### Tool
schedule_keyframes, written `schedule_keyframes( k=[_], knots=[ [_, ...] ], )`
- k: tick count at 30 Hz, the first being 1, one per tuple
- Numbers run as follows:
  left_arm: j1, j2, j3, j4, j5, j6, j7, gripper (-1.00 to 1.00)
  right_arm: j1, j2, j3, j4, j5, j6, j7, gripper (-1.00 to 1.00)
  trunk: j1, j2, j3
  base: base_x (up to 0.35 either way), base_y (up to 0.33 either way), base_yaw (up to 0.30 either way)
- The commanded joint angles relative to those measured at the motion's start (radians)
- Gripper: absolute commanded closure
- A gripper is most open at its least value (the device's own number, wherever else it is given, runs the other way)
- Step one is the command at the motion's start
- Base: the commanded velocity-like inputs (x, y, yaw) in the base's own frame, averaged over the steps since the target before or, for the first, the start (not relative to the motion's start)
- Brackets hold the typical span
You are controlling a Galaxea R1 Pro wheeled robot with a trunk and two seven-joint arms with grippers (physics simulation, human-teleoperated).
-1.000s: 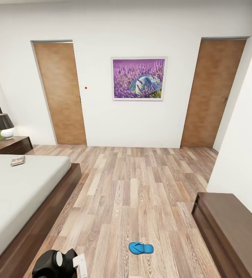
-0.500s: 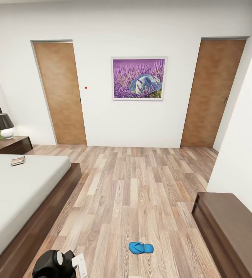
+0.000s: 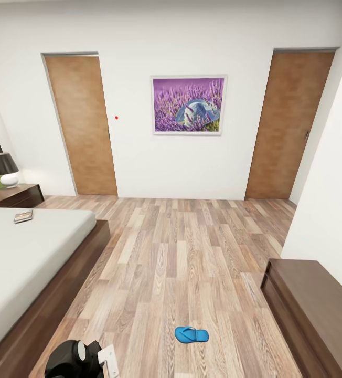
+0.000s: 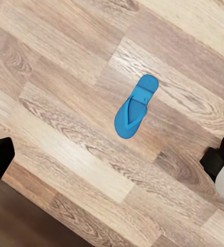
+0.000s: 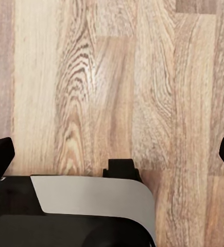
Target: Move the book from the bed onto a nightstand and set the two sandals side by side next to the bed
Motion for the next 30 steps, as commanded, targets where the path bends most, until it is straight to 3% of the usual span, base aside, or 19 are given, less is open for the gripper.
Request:
schedule_keyframes(
  k=[1, 20, 24, 26, 28, 30],
  knots=[
    [-0.001, 0.001, -0.003, -0.001, -0.002, 0.009, -0.004, -1.0, 0.0, 0.0, -0.001, 0.0, 0.0, -0.002, 0.0, -1.0, 0.004, -0.008, -0.004, 0.0, 0.0, 0.0],
    [-0.001, 0.0, -0.003, -0.003, -0.001, 0.011, -0.003, -1.0, 0.0, -0.001, 0.0, -0.012, -0.001, -0.003, 0.005, -1.0, 0.077, -0.141, -0.064, 0.0, 0.0, 0.0],
    [-0.001, 0.0, -0.003, -0.003, -0.001, 0.011, -0.003, -1.0, 0.001, -0.008, 0.004, -0.144, -0.001, 0.003, 0.018, -1.0, 0.092, -0.169, -0.076, 0.0, 0.0, 0.0],
    [-0.001, 0.0, -0.003, -0.003, -0.001, 0.011, -0.003, -1.0, 0.002, -0.03, 0.007, -0.28, -0.002, 0.016, 0.033, -1.0, 0.1, -0.183, -0.083, 0.0, 0.0, 0.0],
    [-0.001, 0.0, -0.003, -0.004, -0.001, 0.011, -0.003, -1.0, 0.002, -0.043, 0.007, -0.373, -0.002, 0.051, 0.038, -1.0, 0.107, -0.197, -0.089, 0.0, 0.0, 0.0],
    [-0.001, 0.0, -0.003, -0.005, -0.001, 0.012, -0.003, -1.0, 0.002, -0.05, 0.007, -0.45, -0.002, 0.155, 0.041, -1.0, 0.115, -0.211, -0.095, 0.0, 0.0, 0.0]
  ],
)
